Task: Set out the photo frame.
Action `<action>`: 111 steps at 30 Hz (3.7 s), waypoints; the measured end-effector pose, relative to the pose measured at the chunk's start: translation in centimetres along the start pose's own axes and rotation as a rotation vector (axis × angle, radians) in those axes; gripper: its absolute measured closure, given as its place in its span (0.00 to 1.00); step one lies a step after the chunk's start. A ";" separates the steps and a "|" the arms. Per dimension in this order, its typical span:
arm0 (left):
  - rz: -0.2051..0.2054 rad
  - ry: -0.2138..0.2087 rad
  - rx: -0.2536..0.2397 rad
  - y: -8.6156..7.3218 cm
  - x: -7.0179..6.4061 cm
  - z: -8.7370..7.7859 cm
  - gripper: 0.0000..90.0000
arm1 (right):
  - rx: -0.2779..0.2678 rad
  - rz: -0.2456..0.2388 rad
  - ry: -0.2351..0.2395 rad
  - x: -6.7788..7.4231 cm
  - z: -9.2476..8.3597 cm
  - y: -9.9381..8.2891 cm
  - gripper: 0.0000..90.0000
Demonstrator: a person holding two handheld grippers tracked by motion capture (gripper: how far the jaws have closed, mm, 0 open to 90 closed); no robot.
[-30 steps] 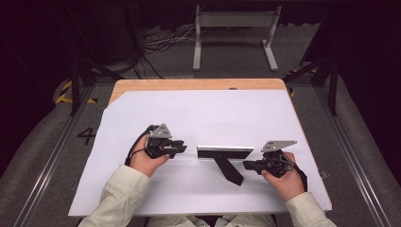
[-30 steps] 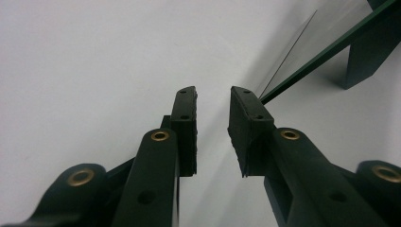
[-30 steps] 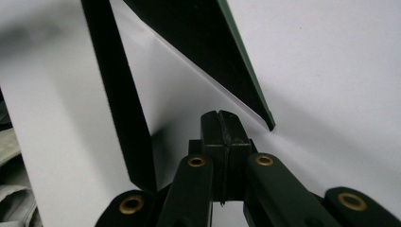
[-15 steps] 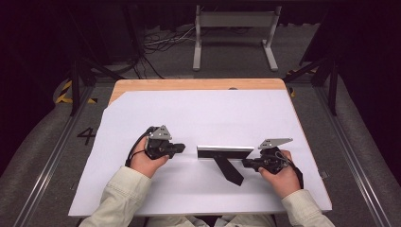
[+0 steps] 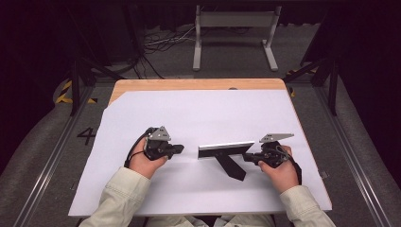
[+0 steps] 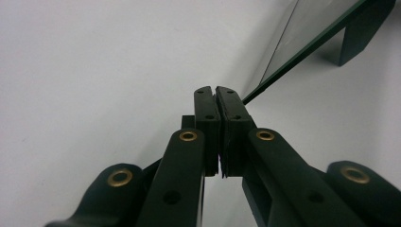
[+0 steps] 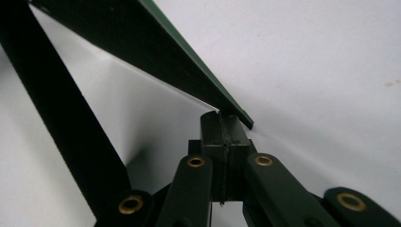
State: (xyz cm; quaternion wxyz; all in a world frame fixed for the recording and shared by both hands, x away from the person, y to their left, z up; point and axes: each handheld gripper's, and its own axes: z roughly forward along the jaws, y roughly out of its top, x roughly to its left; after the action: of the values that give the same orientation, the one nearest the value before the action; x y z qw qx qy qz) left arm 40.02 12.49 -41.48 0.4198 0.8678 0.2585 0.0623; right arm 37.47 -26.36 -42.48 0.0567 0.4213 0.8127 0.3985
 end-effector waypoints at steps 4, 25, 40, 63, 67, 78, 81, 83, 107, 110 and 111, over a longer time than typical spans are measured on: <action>0.000 0.002 0.002 -0.1 0.0 0.0 0.98 | -0.019 0.018 -0.013 -0.6 0.2 0.4 1.00; 0.000 0.000 0.010 0.0 -0.3 0.5 0.98 | -0.078 0.036 -0.083 -2.2 1.0 1.7 1.00; 0.004 -0.046 -0.005 1.3 -0.9 3.9 1.00 | -0.155 0.060 -0.148 -2.8 -3.8 0.8 1.00; 0.058 -0.138 0.101 1.7 -2.7 6.1 1.00 | -0.210 0.081 -0.158 -2.8 -7.0 -0.1 1.00; 0.067 -0.179 0.130 1.7 -3.1 6.2 1.00 | -0.214 0.086 -0.154 -2.8 -7.2 -0.1 1.00; 0.118 -0.259 0.203 2.0 -4.6 6.4 1.00 | -0.213 0.090 -0.147 -2.8 -7.2 -0.1 1.00; 0.135 -0.269 0.209 2.2 -5.2 6.5 1.00 | -0.217 0.086 -0.148 -2.8 -7.2 0.0 1.00; 0.143 -0.277 0.214 2.3 -5.4 6.6 1.00 | -0.218 0.086 -0.148 -2.8 -7.3 0.0 1.00; 0.304 -0.392 0.271 3.2 -9.0 7.9 1.00 | -0.228 0.089 -0.151 -2.6 -8.0 -0.3 1.00; 0.322 -0.409 0.282 3.3 -9.5 8.2 1.00 | -0.230 0.088 -0.152 -2.6 -8.1 -0.3 1.00; 0.326 -0.413 0.284 3.4 -9.7 8.3 1.00 | -0.229 0.089 -0.151 -2.6 -8.1 -0.3 1.00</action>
State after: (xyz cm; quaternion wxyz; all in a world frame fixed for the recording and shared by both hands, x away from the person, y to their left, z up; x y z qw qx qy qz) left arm 35.74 0.12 -43.19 0.3225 0.9422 0.0308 -0.0858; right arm 35.46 -33.18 -37.86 0.1477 0.4767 0.7358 0.4578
